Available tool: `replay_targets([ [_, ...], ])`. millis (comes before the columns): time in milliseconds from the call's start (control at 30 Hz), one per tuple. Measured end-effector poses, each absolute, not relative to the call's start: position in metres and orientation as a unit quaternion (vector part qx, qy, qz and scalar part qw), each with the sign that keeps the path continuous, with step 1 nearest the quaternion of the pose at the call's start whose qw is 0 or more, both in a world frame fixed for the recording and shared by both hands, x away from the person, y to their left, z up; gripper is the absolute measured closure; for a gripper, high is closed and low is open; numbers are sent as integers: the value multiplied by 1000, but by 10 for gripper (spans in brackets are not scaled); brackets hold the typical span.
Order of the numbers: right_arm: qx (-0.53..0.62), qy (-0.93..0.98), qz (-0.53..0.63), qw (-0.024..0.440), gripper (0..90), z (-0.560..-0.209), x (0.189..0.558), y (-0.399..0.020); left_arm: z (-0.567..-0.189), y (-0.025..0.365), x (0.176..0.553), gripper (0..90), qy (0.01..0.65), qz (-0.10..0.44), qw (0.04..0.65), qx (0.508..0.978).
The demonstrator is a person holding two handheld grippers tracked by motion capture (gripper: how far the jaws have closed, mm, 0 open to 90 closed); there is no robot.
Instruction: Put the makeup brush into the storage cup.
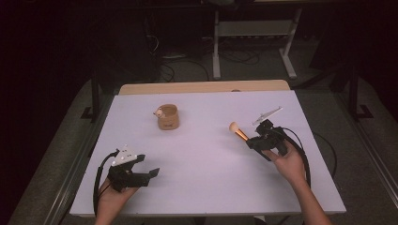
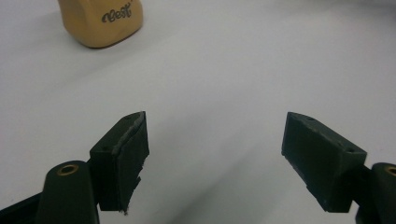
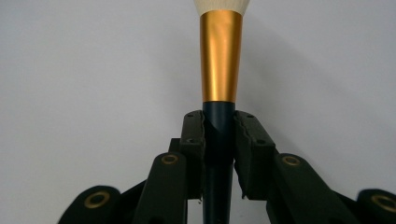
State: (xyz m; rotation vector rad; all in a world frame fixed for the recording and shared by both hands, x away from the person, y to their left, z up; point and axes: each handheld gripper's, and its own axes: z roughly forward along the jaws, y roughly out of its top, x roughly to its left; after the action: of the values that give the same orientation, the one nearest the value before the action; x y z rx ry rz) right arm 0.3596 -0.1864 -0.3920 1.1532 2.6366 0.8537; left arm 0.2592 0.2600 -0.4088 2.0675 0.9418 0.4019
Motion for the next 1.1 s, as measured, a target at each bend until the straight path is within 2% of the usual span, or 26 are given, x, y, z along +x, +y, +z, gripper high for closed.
replay_targets([
  [633,273,898,333,92,735,-345,314,-129,-392,217,267,253,311,131,421,842],
  [1100,218,902,363,84,735,-341,298,-96,-371,172,272,306,260,83,451,850],
])
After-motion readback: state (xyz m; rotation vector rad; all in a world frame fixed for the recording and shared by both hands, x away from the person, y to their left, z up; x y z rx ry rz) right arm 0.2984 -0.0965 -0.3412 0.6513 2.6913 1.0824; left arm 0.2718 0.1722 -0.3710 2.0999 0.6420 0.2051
